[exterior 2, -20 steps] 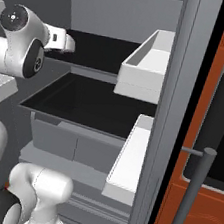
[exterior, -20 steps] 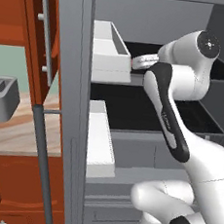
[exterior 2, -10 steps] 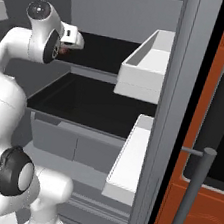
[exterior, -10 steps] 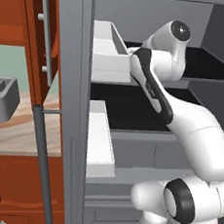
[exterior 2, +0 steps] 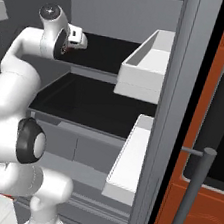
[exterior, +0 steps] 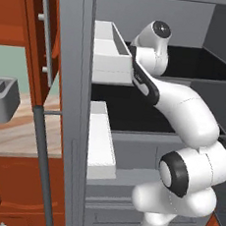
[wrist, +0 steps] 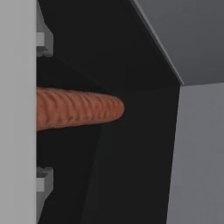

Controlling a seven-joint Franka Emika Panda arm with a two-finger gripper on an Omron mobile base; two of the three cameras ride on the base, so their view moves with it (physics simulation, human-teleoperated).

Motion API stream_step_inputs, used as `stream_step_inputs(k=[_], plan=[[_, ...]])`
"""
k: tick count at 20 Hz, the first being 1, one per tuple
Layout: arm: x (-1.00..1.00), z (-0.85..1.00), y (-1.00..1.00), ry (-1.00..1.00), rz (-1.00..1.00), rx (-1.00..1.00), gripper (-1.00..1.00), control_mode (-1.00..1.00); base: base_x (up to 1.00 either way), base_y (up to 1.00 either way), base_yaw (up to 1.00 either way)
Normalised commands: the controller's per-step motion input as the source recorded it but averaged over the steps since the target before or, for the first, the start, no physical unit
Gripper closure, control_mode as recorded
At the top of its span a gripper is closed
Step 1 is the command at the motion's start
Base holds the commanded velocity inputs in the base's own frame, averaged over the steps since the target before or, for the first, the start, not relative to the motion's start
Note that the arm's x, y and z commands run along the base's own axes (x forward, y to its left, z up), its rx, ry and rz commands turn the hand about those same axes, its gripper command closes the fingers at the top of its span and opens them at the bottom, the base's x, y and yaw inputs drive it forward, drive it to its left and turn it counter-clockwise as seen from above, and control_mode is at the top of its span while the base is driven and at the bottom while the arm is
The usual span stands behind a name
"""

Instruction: Move the hot dog bun to the plate on the dining table and place the condiment next to that plate. Then navigate to the fridge and take the sausage and place it on the plate as well.

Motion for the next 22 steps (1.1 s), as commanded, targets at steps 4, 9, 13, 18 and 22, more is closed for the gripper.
stream_step_inputs(k=[4,9,13,18,22], plan=[[0.01,-0.35,0.00,0.05,0.00,0.00,1.00,-1.00,0.00,0.00,0.00],[-0.26,-0.38,0.00,0.01,0.00,0.00,1.00,-1.00,0.00,0.00,0.00],[-0.25,-0.11,-0.04,0.00,0.00,0.01,1.00,-1.00,0.00,0.00,0.00],[-0.80,0.47,-0.28,-0.06,0.00,0.07,1.00,-1.00,0.00,0.00,0.00],[-1.00,0.21,-0.46,-0.09,0.00,0.01,1.00,-1.00,0.00,0.00,0.00]])
